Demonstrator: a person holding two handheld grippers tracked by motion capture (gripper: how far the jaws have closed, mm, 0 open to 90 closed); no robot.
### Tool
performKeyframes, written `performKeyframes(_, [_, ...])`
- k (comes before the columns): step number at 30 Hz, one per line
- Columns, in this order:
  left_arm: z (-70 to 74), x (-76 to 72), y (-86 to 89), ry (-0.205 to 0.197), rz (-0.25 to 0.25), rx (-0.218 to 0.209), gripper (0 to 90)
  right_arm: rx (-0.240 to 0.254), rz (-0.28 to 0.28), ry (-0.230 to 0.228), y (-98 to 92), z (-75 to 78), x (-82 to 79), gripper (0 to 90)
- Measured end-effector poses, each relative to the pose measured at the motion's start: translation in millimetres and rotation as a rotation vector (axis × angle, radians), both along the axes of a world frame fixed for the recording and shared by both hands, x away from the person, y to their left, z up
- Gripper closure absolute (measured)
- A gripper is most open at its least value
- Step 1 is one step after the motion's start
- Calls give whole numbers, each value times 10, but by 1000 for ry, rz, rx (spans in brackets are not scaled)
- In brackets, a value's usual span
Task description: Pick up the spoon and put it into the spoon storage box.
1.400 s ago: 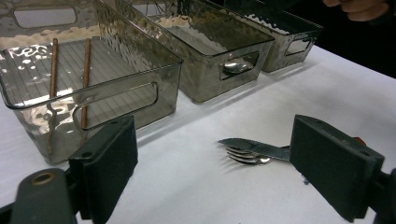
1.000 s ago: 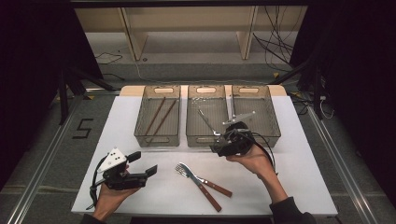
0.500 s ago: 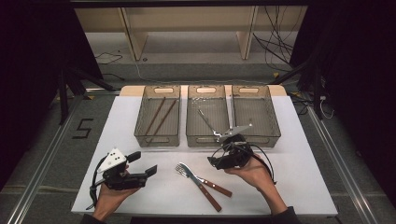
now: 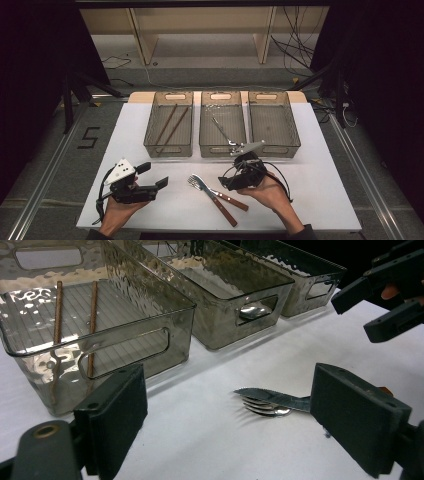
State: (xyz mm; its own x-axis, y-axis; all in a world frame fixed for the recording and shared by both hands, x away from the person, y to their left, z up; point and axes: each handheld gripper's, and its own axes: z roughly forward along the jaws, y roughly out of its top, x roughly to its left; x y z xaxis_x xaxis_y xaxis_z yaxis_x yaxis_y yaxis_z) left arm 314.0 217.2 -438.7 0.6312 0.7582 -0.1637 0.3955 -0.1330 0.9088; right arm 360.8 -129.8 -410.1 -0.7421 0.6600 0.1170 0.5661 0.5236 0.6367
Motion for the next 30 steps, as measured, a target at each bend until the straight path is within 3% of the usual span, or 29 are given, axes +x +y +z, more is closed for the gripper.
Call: performKeyframes(30, [1, -3, -7, 1, -4, -8, 149, -47, 60, 42, 159, -174, -240, 255])
